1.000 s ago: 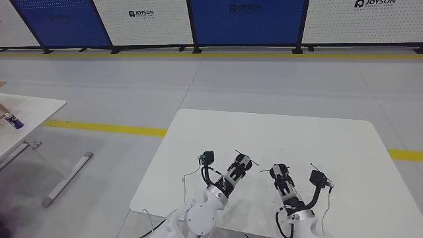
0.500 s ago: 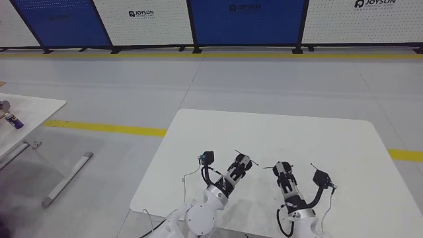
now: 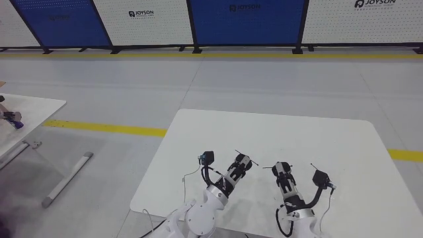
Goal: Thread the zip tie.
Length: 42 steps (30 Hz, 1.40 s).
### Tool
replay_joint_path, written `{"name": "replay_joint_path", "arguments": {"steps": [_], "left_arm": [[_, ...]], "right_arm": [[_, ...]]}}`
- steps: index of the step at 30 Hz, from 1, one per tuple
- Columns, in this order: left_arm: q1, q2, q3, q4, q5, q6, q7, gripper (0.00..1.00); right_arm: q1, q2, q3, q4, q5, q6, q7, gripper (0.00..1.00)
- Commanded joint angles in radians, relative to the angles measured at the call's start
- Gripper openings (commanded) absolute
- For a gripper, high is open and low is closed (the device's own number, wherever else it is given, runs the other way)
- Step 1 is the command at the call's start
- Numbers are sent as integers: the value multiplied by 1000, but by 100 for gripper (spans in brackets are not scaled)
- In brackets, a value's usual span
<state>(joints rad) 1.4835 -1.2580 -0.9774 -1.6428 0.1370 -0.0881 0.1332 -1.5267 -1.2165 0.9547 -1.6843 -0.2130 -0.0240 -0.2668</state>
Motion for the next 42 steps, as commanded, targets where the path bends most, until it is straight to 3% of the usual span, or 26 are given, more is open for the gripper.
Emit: {"name": "replay_joint_path", "arguments": {"steps": [1,26,42], "left_arm": [[0,0,0,0,0,0,0,0],[0,0,0,0,0,0,0,0],[0,0,0,0,0,0,0,0]], "right_arm": [[3,-3,-2,4,14,-5,8,0],[15,-21,-13,26,-11,10,-27,0],[16,-47,-11,39,-21,-12,-28,0]]}}
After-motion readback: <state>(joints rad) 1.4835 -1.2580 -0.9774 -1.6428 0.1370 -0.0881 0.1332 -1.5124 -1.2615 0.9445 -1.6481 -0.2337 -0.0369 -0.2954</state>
